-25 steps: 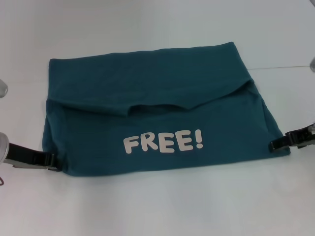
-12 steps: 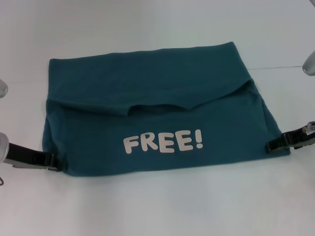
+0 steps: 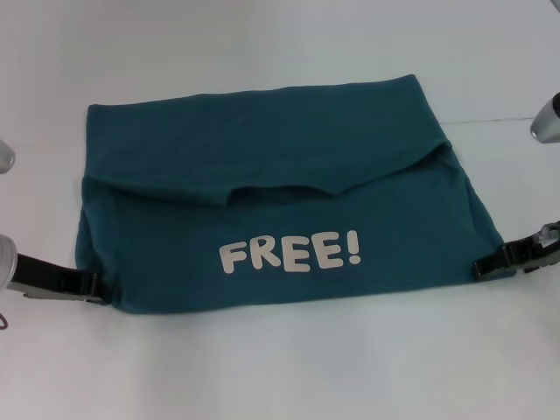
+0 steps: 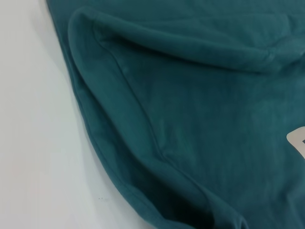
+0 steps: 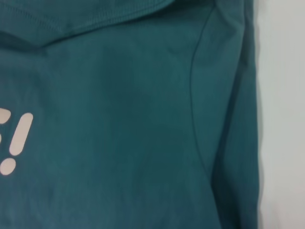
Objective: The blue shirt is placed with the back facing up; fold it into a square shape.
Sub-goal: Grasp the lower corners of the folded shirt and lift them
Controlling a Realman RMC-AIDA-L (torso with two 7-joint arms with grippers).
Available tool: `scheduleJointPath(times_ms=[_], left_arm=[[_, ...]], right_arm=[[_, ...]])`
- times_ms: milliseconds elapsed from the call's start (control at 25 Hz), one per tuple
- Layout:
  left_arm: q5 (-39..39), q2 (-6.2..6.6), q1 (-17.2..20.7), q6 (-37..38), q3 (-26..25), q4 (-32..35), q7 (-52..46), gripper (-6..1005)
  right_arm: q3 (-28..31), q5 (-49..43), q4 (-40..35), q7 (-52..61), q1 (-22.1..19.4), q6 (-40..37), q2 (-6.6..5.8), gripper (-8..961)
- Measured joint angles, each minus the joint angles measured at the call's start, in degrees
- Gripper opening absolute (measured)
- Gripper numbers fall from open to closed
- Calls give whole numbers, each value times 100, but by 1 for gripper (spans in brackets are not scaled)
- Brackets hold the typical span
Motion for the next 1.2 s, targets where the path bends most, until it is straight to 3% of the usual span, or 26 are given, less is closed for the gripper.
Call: scheduleJointPath(times_ms=[480,720,920,1040,1200], left_arm=[[0,-2,6,38,0,21,4,71],[0,-21,21,44,0,27,5,74],[0,-37,41,55,0,27,5,76],[0,-45,48,66,0,27,5,77],[0,-46,50,96,0,27,5,79]], right_arm=[[16,58,188,-128,56,98,-1,907],[35,250,133,-200,19,7,-8,825],[44,282,66,-206,-9,-34,-20,675],[46,282,61,-211,-9,-34,-20,453],[52,282,58,-255,-9,-34,-3,364]])
